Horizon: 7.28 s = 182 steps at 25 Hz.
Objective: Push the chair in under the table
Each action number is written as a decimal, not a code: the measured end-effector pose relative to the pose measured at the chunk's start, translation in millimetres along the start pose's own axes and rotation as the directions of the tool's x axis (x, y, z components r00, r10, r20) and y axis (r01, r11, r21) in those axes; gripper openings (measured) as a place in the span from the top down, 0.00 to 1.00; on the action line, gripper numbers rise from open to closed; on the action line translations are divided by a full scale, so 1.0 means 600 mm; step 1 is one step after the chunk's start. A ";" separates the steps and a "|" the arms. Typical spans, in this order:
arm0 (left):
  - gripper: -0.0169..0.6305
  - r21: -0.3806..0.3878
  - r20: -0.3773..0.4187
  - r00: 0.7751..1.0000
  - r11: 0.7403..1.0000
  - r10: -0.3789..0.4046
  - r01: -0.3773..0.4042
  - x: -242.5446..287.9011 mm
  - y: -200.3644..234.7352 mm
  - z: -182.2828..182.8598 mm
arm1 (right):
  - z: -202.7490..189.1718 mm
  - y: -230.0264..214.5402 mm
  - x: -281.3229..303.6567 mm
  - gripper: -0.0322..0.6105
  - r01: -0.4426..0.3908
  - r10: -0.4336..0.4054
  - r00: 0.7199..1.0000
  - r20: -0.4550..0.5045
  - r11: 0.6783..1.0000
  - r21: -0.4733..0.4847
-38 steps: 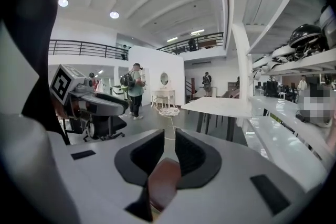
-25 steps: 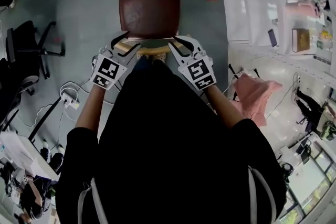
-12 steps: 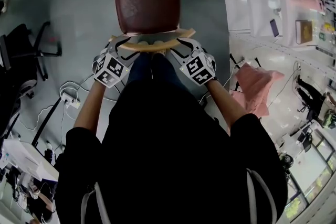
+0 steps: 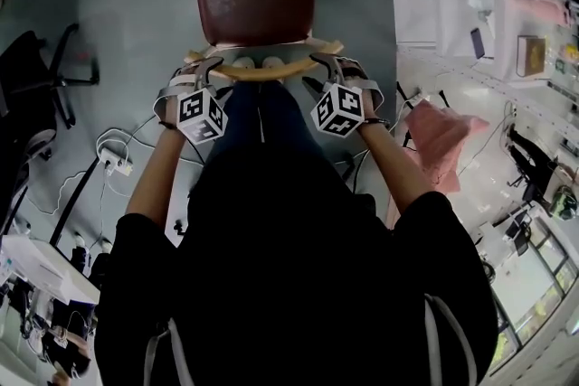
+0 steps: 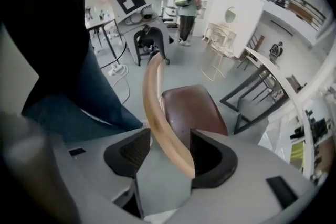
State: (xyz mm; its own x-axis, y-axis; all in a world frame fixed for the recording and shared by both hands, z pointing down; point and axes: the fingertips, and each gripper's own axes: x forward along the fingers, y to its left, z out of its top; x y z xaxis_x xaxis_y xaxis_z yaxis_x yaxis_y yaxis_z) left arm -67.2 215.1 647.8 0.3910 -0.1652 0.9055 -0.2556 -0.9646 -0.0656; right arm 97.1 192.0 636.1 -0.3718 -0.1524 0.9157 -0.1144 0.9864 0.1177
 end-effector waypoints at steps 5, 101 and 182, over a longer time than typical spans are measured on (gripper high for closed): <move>0.50 0.085 -0.072 0.997 0.996 -0.013 0.019 0.035 -0.006 -0.025 | -0.028 0.002 0.037 0.64 -0.004 -0.015 0.995 -0.097 0.980 -0.199; 0.65 0.351 -0.295 0.934 0.932 0.202 -0.090 0.175 0.694 0.011 | 0.054 -0.639 0.215 0.64 0.152 -0.213 0.966 -0.149 0.928 -0.340; 0.96 -0.455 0.430 0.664 0.781 0.613 -0.427 -0.267 1.029 0.369 | 0.368 -1.012 -0.221 0.92 0.566 -0.723 0.632 0.280 0.677 0.471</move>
State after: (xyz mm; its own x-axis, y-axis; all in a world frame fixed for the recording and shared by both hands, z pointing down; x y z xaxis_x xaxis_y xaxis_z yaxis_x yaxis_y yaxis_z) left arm -92.0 -399.8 369.7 0.4827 -0.7888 0.3805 -0.7691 -0.5896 -0.2465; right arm 12.3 -400.2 358.3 -0.4103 -0.8263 0.3859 -0.7215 0.5530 0.4168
